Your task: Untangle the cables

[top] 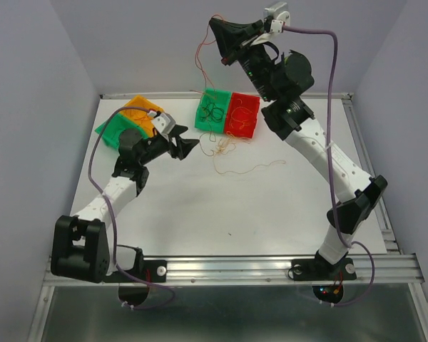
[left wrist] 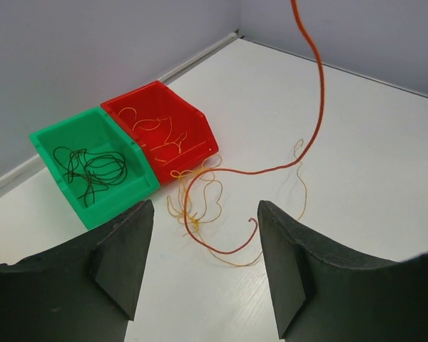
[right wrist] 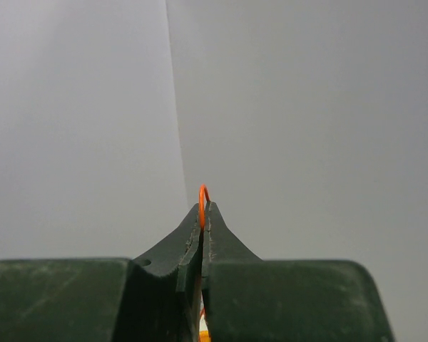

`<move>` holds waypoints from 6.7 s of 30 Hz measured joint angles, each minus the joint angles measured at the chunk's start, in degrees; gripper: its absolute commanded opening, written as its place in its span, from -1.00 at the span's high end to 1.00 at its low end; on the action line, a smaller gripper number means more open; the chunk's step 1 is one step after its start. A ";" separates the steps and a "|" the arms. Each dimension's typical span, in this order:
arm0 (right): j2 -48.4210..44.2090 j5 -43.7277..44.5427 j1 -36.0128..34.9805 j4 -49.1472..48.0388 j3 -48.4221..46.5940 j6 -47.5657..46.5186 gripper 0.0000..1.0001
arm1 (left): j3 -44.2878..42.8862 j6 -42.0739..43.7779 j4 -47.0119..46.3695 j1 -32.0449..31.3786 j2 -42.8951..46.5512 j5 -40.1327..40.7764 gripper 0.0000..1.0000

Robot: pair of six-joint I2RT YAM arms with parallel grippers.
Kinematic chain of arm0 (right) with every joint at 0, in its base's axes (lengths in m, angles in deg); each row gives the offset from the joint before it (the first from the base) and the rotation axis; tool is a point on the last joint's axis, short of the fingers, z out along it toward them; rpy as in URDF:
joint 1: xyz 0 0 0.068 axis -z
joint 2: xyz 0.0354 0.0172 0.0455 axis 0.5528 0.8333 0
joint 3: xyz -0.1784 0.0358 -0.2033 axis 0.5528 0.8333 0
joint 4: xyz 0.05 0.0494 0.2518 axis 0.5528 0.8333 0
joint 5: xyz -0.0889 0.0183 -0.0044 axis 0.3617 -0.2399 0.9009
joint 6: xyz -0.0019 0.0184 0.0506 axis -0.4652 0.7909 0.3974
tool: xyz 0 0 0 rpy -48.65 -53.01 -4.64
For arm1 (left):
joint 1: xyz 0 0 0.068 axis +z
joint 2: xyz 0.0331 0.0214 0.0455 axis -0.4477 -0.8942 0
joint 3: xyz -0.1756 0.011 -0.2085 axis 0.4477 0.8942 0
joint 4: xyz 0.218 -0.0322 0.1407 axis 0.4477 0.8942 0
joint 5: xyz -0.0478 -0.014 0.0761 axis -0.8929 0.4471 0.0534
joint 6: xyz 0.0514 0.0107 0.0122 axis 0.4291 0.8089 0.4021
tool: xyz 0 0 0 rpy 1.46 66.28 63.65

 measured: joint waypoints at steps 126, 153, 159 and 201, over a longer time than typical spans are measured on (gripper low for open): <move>14.84 -44.59 1.55 -41.88 47.60 4.79 0.99 | -75.36 16.74 64.94 -3.43 -15.58 15.54 1.00; -9.68 -31.28 1.51 -20.94 54.03 5.14 0.99 | -37.13 17.62 50.38 -5.92 -14.78 8.37 1.00; -9.57 -27.78 2.27 -18.97 52.26 4.46 0.99 | -29.40 16.37 45.79 -5.92 -7.52 1.53 1.00; -7.93 -27.08 3.10 -29.03 53.64 9.03 0.99 | -20.90 4.50 26.82 -5.92 -5.57 -11.30 0.38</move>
